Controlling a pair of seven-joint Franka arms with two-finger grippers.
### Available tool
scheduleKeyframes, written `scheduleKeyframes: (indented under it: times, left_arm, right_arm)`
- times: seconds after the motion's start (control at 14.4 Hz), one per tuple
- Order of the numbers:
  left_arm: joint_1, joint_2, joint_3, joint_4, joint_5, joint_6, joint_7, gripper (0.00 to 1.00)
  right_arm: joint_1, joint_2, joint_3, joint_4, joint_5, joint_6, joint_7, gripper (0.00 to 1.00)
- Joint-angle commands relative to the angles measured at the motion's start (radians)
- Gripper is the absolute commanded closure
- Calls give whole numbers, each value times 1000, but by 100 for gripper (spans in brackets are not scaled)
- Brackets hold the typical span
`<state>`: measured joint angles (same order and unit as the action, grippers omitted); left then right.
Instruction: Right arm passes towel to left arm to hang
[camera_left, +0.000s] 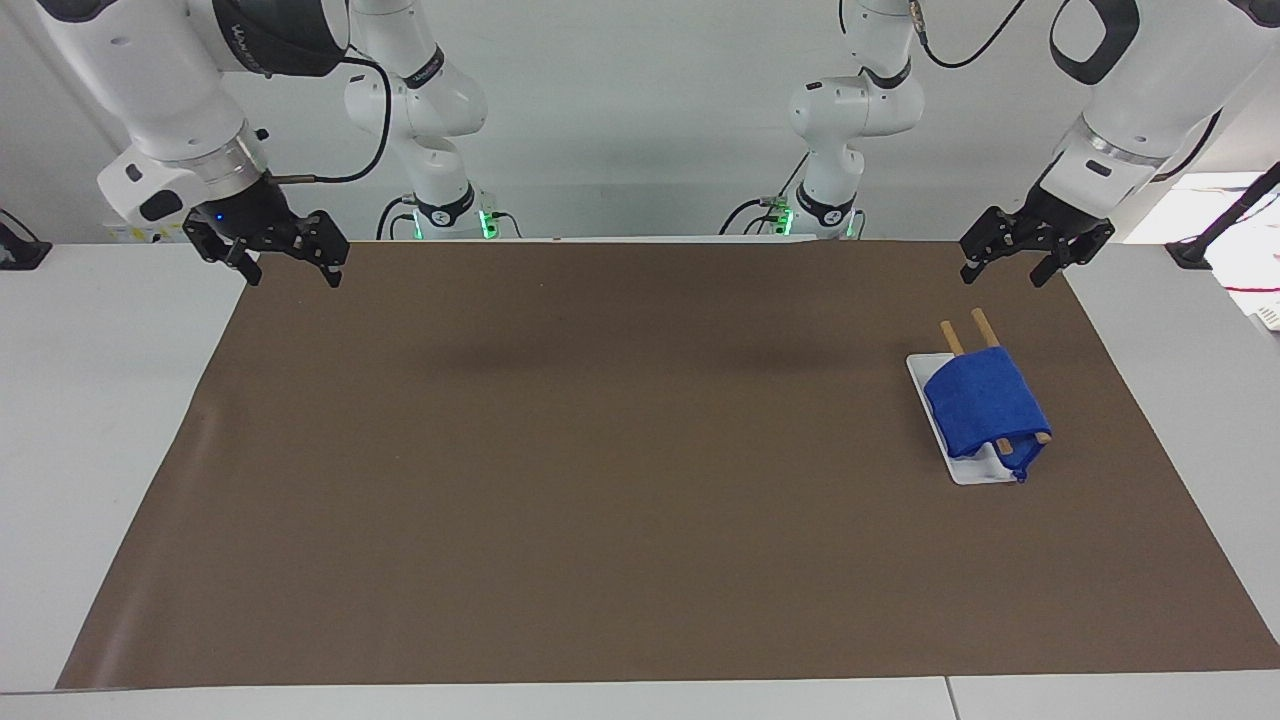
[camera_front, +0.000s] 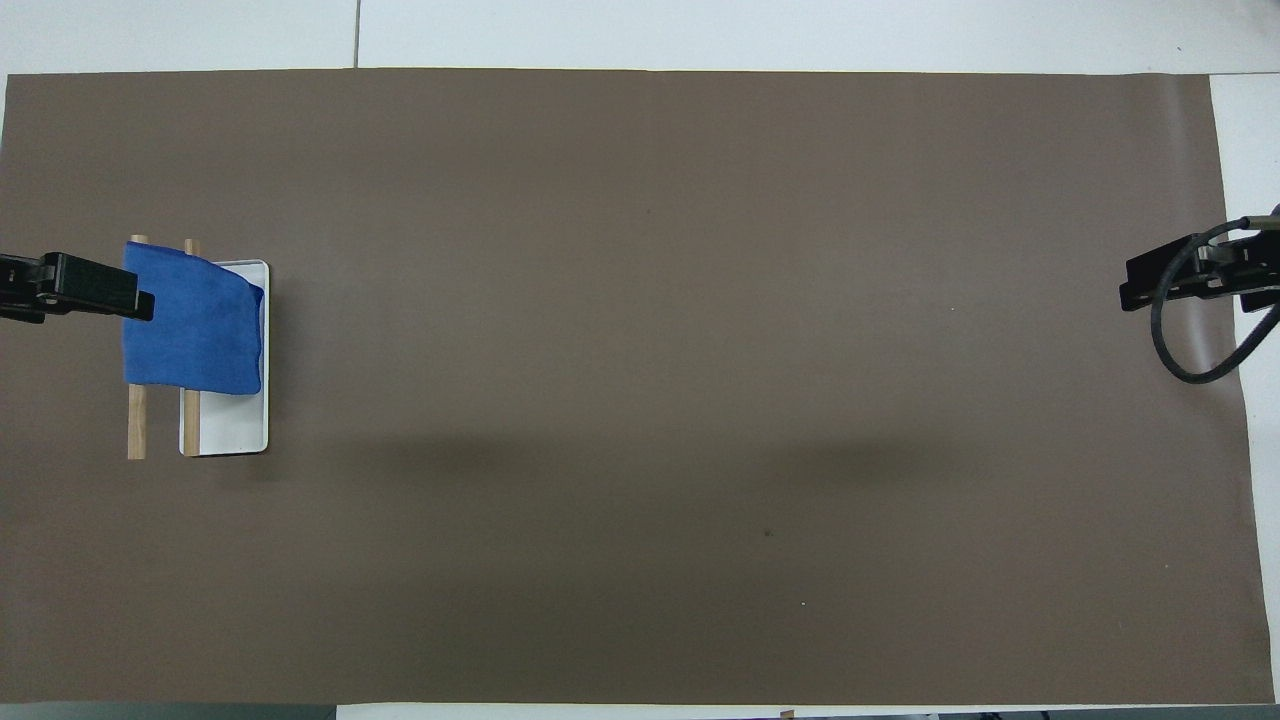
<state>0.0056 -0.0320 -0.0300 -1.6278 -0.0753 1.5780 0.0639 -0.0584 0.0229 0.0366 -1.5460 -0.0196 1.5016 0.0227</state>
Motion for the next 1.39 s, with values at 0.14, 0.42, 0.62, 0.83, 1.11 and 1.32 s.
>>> scheduleKeyframes:
  times: [0.14, 0.42, 0.62, 0.83, 1.11, 1.32]
  left_arm:
    - [-19, -3, 4, -3, 68, -23, 13, 0]
    - [-19, -3, 2, -4, 66, 19, 17, 0]
    - [-21, -3, 4, -4, 66, 16, 10, 0]
    - [-4, -3, 9, -4, 66, 14, 10, 0]
    - [-6, -3, 12, -4, 66, 14, 10, 0]
    - [-9, -3, 12, -4, 66, 14, 10, 0]
  right_arm:
    - [-3, -21, 3, -20, 20, 5, -1, 0]
    - [-1, -21, 3, -13, 9, -12, -12, 0]
    - [-12, -21, 3, -17, 10, 3, -12, 0]
    - [-1, -35, 2, -49, -8, 20, -15, 0]
    - [17, -38, 5, -52, -23, 35, -20, 0]
    - [17, -38, 5, -52, -16, 39, -9, 0]
